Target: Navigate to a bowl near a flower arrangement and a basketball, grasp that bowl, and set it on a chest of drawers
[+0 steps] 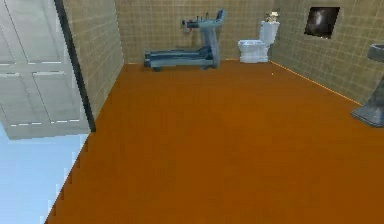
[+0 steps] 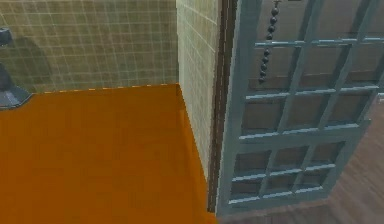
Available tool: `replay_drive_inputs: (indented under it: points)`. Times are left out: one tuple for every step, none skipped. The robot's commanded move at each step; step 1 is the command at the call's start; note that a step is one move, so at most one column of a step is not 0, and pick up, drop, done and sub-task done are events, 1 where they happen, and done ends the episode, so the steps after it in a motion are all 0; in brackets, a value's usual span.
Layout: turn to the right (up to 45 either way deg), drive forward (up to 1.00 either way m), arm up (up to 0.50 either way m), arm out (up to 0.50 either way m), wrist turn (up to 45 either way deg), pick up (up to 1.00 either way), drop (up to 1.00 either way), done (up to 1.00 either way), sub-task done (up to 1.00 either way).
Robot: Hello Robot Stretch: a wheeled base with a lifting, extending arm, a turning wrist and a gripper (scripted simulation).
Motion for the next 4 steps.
replay_drive_inputs:
  points:
    - [0.0,0.15,0.00,0.00,0.0,0.00,0.00,0.00,0.00]
    - [45.0,0.00,0.00,0.00,0.0,0.00,0.00,0.00,0.00]
    - [33.0,0.00,0.00,0.00,0.0,0.00,0.00,0.00,0.00]
    - [0.0,0.25,0.00,0.00,0.0,0.00,0.00,0.00,0.00]
